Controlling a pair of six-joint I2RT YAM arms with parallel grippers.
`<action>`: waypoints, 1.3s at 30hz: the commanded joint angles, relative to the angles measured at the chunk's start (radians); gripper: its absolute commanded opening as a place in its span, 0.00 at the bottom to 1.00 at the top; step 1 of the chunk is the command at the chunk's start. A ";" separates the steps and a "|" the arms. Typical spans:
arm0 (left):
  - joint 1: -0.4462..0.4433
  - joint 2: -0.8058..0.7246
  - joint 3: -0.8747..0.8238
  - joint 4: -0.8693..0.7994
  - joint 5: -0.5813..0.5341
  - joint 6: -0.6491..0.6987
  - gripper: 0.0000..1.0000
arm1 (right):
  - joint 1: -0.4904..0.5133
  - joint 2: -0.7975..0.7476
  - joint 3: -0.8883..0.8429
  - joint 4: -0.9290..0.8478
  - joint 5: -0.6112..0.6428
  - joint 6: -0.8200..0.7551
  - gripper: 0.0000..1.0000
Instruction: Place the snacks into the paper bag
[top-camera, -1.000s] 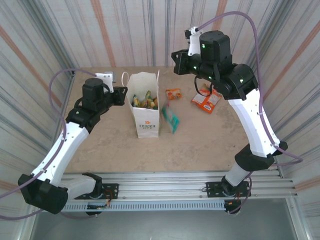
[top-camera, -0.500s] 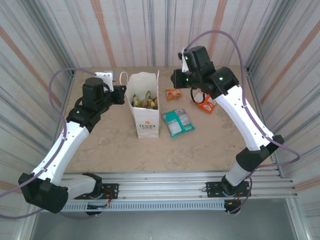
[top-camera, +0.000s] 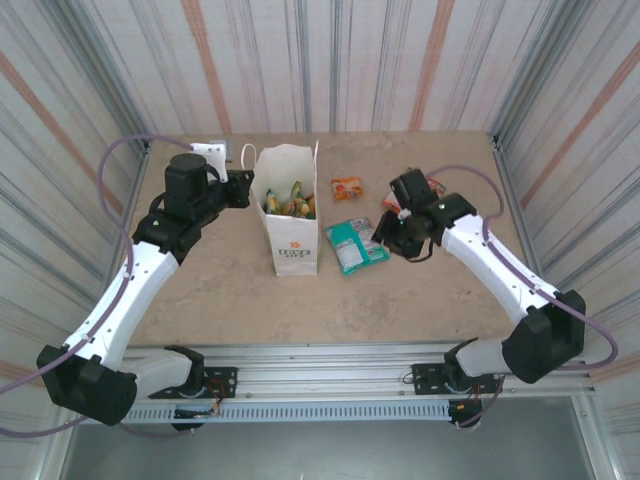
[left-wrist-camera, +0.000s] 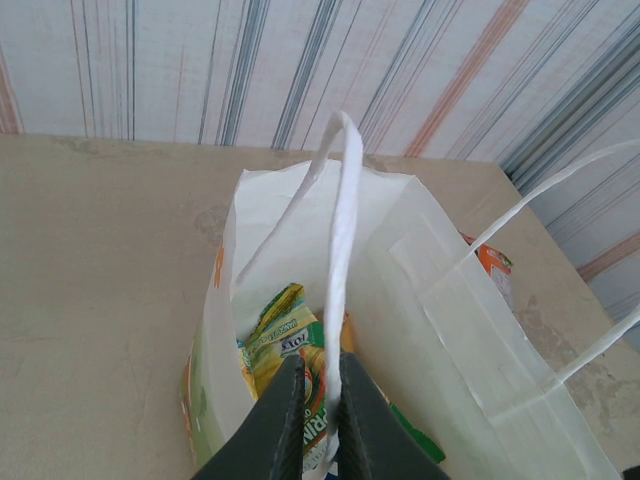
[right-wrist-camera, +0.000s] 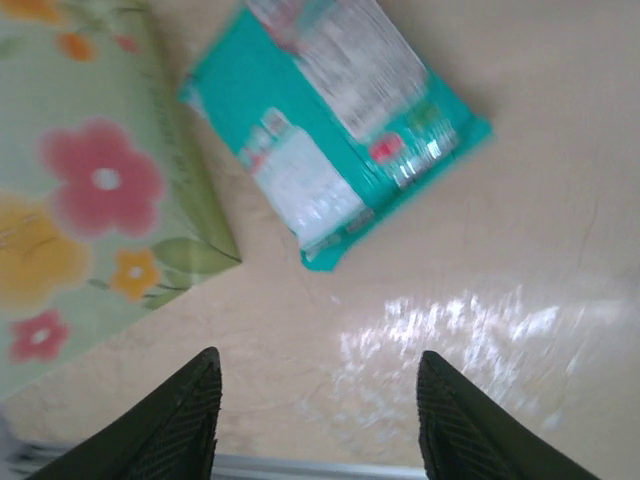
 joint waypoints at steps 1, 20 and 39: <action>0.008 -0.004 0.002 0.006 0.010 0.005 0.15 | 0.020 -0.036 -0.135 0.156 -0.037 0.337 0.56; 0.007 -0.015 -0.023 0.004 -0.003 0.031 0.16 | 0.086 0.168 -0.312 0.542 0.062 0.641 0.59; 0.007 -0.010 -0.027 -0.008 0.009 0.035 0.16 | 0.086 0.277 -0.357 0.596 0.141 0.633 0.00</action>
